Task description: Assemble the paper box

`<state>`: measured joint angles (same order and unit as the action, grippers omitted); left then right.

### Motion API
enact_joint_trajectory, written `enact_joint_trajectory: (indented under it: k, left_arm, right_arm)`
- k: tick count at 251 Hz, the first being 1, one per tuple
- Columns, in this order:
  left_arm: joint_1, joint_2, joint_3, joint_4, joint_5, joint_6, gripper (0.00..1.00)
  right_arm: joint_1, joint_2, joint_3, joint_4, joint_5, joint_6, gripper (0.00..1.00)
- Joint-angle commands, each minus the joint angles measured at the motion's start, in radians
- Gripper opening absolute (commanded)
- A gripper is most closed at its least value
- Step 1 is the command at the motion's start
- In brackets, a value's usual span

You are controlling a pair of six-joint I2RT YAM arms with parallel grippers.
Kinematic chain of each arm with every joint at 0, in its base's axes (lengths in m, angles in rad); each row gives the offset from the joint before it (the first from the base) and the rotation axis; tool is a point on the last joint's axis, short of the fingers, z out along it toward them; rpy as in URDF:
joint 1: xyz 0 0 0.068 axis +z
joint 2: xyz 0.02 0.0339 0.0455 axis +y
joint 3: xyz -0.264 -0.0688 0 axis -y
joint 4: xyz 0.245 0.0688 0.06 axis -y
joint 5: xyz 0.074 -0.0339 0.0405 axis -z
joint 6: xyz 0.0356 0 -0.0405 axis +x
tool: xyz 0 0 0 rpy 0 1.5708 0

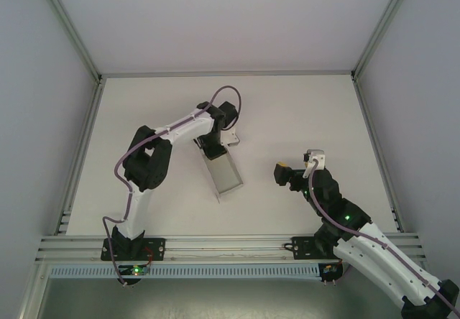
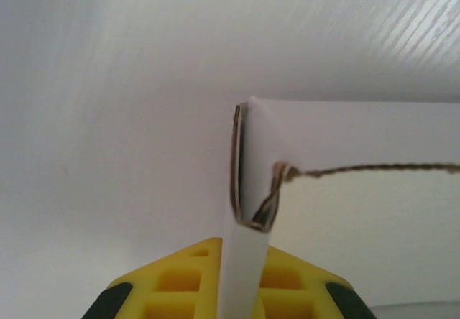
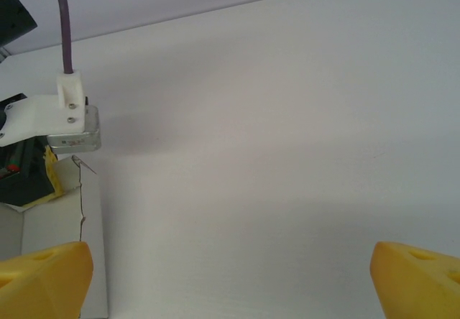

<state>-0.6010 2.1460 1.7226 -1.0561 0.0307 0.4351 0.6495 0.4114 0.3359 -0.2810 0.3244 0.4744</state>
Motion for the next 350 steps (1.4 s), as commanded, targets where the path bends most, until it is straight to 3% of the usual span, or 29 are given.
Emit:
enact_joint_trajectory:
  k: [1, 16, 49, 101, 118, 123, 128, 131, 196, 238, 256, 282, 325, 350]
  left_arm:
    - [-0.029, 0.026, 0.045, 0.043, -0.045, 0.080, 0.05]
    - [-0.034, 0.031, 0.068, 0.052, -0.041, 0.079, 0.09]
    - [-0.042, 0.022, 0.082, 0.051, -0.042, 0.080, 0.29]
    - [-0.074, -0.013, 0.029, 0.057, -0.062, 0.066, 0.45]
    - [-0.073, -0.041, 0.016, 0.058, -0.047, 0.050, 0.62]
    - [-0.073, -0.051, 0.012, 0.059, -0.044, 0.050, 0.74]
    - [-0.074, -0.062, 0.007, 0.059, -0.042, 0.048, 0.97]
    - [-0.073, -0.070, 0.004, 0.058, -0.040, 0.046, 1.00]
    - [-0.074, -0.351, -0.137, 0.171, 0.006, -0.058, 1.00]
    - [-0.064, -0.653, -0.406, 0.486, -0.182, -0.364, 1.00]
    - [-0.053, -0.758, -0.519, 0.545, -0.234, -0.504, 1.00]
    - [-0.051, -0.864, -0.620, 0.484, -0.288, -0.652, 1.00]
    - [-0.050, -1.076, -0.781, 0.396, -0.393, -0.848, 1.00]
    - [-0.050, -1.219, -0.865, 0.339, -0.478, -0.958, 1.00]
  right_arm:
    - [-0.014, 0.009, -0.011, 0.022, -0.007, -0.017, 0.99]
    - [-0.014, 0.018, -0.011, 0.024, -0.007, -0.021, 0.98]
    - [-0.018, 0.035, -0.003, 0.024, -0.012, -0.026, 0.99]
    - [-0.019, 0.044, 0.006, 0.034, -0.039, -0.031, 0.98]
    - [-0.020, 0.047, 0.007, 0.038, -0.054, -0.040, 0.98]
    - [-0.020, 0.050, 0.008, 0.039, -0.060, -0.046, 0.98]
    - [-0.020, 0.052, 0.008, 0.041, -0.067, -0.052, 0.98]
    - [-0.020, 0.054, 0.008, 0.043, -0.070, -0.056, 0.98]
    - [-0.020, 0.202, 0.076, 0.106, -0.164, -0.173, 0.99]
    - [-0.018, 0.434, 0.216, 0.139, -0.349, -0.315, 0.98]
    - [-0.017, 0.565, 0.334, 0.089, -0.427, -0.438, 0.98]
    - [-0.015, 0.742, 0.546, -0.046, -0.479, -0.641, 0.98]
    - [-0.020, 1.044, 0.928, -0.381, -0.646, -1.201, 0.98]
    - [-0.020, 1.176, 1.068, -0.505, -0.670, -1.417, 0.98]
